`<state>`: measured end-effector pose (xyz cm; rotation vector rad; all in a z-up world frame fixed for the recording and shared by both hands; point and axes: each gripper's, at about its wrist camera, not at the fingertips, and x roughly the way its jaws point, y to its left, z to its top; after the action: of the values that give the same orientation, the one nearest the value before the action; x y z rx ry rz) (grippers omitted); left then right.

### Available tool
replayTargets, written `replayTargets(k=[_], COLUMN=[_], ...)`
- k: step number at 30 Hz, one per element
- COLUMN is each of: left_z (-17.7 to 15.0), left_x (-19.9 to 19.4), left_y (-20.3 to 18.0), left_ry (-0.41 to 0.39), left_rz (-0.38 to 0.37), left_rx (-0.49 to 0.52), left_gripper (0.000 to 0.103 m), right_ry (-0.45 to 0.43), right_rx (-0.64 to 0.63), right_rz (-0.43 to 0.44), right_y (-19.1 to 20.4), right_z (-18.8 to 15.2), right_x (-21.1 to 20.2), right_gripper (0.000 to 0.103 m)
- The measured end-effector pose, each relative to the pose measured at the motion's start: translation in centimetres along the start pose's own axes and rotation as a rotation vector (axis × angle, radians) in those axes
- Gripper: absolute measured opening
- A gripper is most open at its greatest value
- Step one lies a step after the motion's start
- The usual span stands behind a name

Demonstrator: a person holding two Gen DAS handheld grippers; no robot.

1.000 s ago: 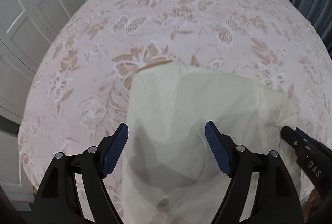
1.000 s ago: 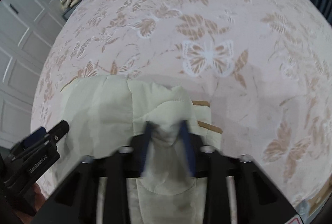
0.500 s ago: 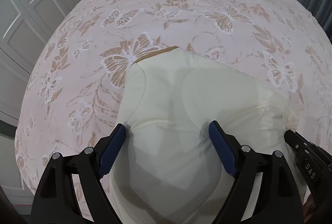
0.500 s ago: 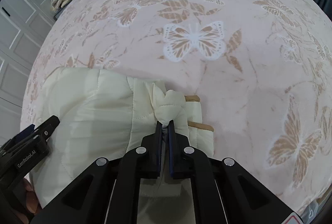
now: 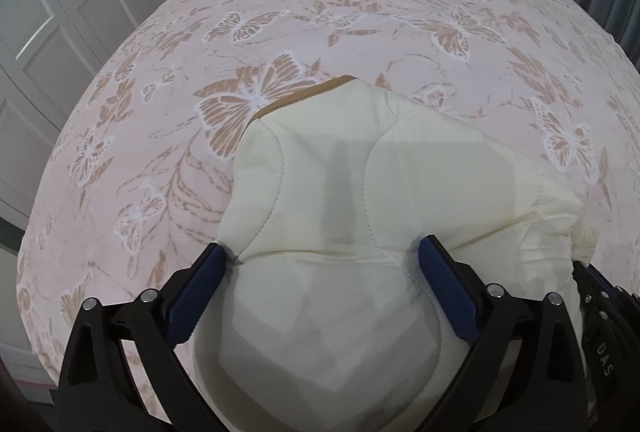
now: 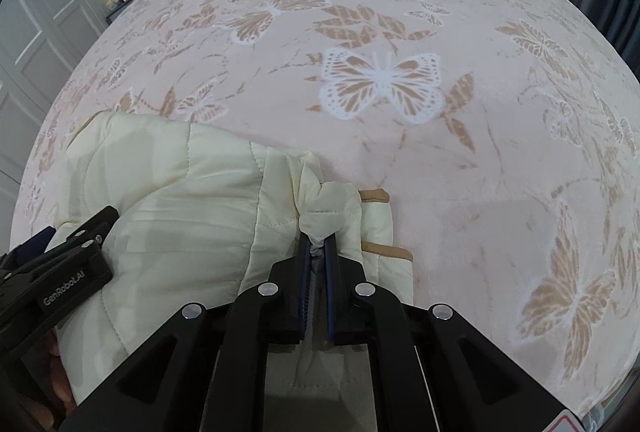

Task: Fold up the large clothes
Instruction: 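Lift and roll the folded jacket end over with both tools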

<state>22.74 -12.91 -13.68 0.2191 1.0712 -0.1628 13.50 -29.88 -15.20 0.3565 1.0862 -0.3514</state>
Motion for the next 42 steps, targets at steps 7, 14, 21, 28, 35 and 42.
replayTargets(k=[7, 14, 21, 28, 35, 42], left_z=[-0.5, -5.7, -11.6, -12.6, -11.7, -8.9], left_x=[-2.2, -6.2, -5.9, -3.1, -2.9, -11.2], left_y=[3.3, 10.2, 12.7, 12.3, 9.9, 8.5], left_ry=[-0.008, 0.073, 0.164, 0.207, 0.256, 0.065], left_rz=[-0.112, -0.250, -0.413, -0.585, -0.664, -0.530], left_rx=[-0.082, -0.231, -0.332, -0.421, -0.386, -0.154], left_gripper=[0.097, 0.097, 0.098, 0.098, 0.091, 0.058], right_ry=[-0.035, -0.027, 0.087, 0.157, 0.176, 0.029], right_rx=[0.121, 0.116, 0.149, 0.253, 0.286, 0.093], right_rz=[0.129, 0.192, 0.263, 0.385, 0.479, 0.375], right_y=[-2.0, -4.4, -4.5, -5.1, -4.5, -1.0], right_z=[-0.4, -5.6, -11.2, -11.6, -11.4, -9.6], right_x=[-4.0, -11.4, -10.2, -6.6, -5.1, -11.9], right_gripper=[0.019, 0.057, 0.063, 0.073, 0.040, 0.023])
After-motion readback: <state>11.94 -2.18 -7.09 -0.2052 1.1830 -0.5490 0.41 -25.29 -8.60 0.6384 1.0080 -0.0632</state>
